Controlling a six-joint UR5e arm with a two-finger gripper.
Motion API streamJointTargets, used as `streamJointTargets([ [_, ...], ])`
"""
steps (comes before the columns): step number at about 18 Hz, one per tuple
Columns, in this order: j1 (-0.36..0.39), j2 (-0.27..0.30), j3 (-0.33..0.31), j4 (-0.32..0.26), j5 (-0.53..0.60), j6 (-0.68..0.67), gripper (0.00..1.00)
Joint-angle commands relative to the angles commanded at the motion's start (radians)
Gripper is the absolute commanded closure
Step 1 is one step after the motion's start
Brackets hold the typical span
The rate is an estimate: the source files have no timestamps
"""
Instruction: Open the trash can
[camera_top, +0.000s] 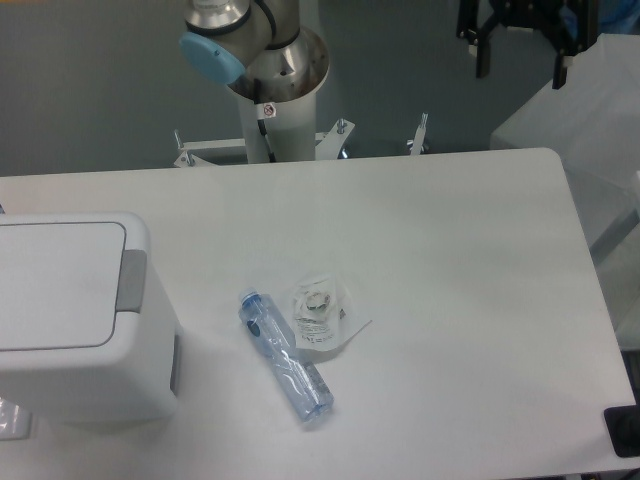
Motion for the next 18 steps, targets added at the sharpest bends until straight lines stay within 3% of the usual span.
streamJointTargets([
  [7, -0.024, -0.009, 0.018, -0.002, -0.008, -0.061, 0.0],
  [13, -0.127, -0.038, 0.057, 0.0, -0.005, -0.268, 0.0],
  [18, -0.267, -0.086, 0.104, 0.006, -0.008, -0.425, 0.0],
])
